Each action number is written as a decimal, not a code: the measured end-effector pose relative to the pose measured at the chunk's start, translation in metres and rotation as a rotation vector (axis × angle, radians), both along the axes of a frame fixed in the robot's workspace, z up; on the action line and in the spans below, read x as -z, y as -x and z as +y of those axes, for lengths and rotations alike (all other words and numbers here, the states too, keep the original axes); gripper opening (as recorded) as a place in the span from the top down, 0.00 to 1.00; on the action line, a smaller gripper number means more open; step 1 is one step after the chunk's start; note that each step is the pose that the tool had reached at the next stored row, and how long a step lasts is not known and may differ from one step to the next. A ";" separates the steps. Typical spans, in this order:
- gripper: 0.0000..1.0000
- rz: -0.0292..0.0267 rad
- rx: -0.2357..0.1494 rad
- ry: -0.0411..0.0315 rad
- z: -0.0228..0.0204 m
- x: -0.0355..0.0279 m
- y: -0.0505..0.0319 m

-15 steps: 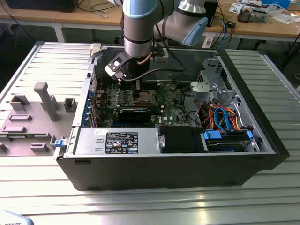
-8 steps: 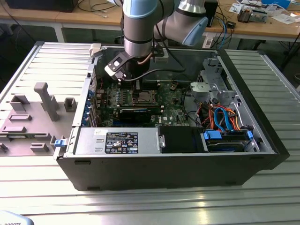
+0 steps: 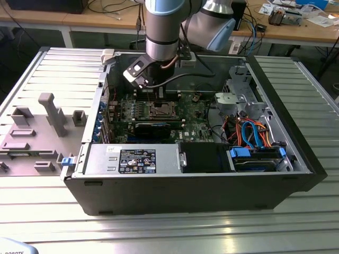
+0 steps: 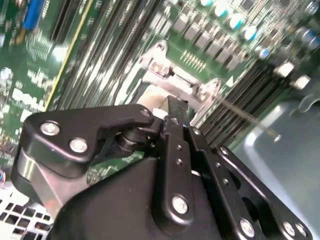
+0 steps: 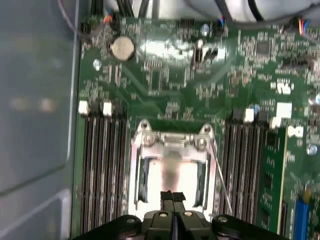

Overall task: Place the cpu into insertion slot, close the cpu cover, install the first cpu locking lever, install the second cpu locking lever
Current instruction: 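Close the cpu cover, then install the first cpu locking lever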

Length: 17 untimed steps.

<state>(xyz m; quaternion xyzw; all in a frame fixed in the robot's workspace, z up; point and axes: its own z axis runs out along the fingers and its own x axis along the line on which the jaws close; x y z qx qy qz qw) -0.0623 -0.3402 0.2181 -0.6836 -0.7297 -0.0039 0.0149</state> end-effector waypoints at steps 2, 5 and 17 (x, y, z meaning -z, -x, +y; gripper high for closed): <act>0.89 -0.0002 0.000 0.0001 -0.0001 0.0001 -0.0052; 0.89 -0.0001 0.000 0.0000 0.0000 0.0001 -0.0054; 0.89 0.0000 0.000 0.0002 0.0000 -0.0006 -0.0066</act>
